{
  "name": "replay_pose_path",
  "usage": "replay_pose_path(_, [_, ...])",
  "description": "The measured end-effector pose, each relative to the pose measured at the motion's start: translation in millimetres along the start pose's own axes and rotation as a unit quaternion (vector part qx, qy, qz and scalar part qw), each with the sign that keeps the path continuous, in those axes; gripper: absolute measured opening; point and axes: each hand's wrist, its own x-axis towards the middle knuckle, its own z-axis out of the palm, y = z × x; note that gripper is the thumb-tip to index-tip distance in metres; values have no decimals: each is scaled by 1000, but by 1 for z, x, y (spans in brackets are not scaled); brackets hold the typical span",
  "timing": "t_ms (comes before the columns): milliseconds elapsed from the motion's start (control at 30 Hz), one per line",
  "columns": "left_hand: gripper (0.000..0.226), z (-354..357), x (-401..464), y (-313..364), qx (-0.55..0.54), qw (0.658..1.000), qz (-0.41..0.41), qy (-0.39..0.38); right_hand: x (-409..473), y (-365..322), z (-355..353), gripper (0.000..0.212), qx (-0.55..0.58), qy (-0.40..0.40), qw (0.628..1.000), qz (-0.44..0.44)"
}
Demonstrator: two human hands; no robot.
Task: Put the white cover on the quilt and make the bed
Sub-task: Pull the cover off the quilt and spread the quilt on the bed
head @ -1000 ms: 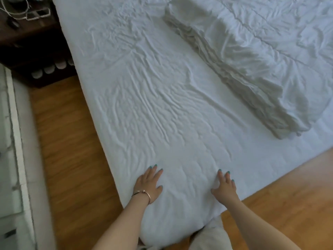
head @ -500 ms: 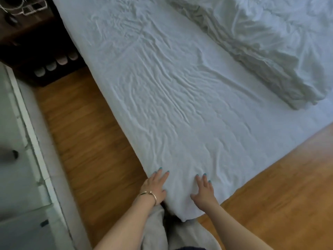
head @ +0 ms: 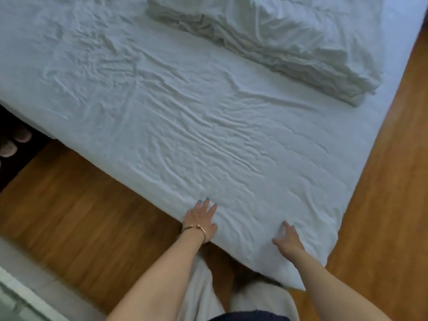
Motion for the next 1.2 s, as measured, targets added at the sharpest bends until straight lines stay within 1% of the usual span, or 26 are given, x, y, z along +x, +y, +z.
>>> replay_pose_path(67, [65, -12, 0, -23, 13, 1000, 18, -22, -15, -31, 13, 77, -34, 1, 999, -30])
replay_pose_path(133, [65, -27, 3, -29, 12, 999, 34, -29, -24, -64, 17, 76, -45, 4, 996, -72])
replay_pose_path(200, [64, -48, 8, -27, -14, 999, 35, -23, -26, -94, 18, 77, -31, 3, 994, -101])
replay_pose_path(300, [61, -83, 22, -22, -38, 998, 43, 3, -19, -126, 11, 78, 9, 15, 993, -116])
replay_pose_path(433, [62, -149, 38, -23, -53, 995, 49, 67, 4, -171, -26, 76, 39, 39, 988, -142])
replay_pose_path(600, [63, -262, 78, -25, -54, 980, 67, 179, 48, -252, -107, 69, 34, 104, 972, -206])
replay_pose_path(700, [64, -331, 107, -24, -33, 969, 87, 228, 72, -299, -156, 66, 50, 142, 964, -219])
replay_pose_path(800, [65, -385, 141, -26, 0, 961, 103, 258, 90, -336, -190, 65, 31, 174, 956, -234])
replay_pose_path(867, [67, -423, 173, -27, 38, 954, 115, 276, 109, -365, -211, 66, 8, 192, 953, -236])
replay_pose_path(933, [71, -455, 207, -28, 87, 945, 124, 290, 130, -394, -228, 71, -40, 228, 945, -233])
replay_pose_path(1000, [76, -483, 240, -29, 148, 928, 142, 312, 156, -419, -241, 78, -108, 276, 927, -232])
replay_pose_path(1067, [83, -509, 277, -34, 207, 904, 169, 334, 184, -439, -248, 86, -187, 306, 905, -231])
replay_pose_path(1133, [92, -535, 315, -38, 256, 883, 193, 344, 217, -452, -257, 97, -262, 319, 884, -221])
replay_pose_path(1200, [104, -556, 351, -44, 291, 873, 206, 333, 249, -459, -269, 111, -306, 311, 876, -204])
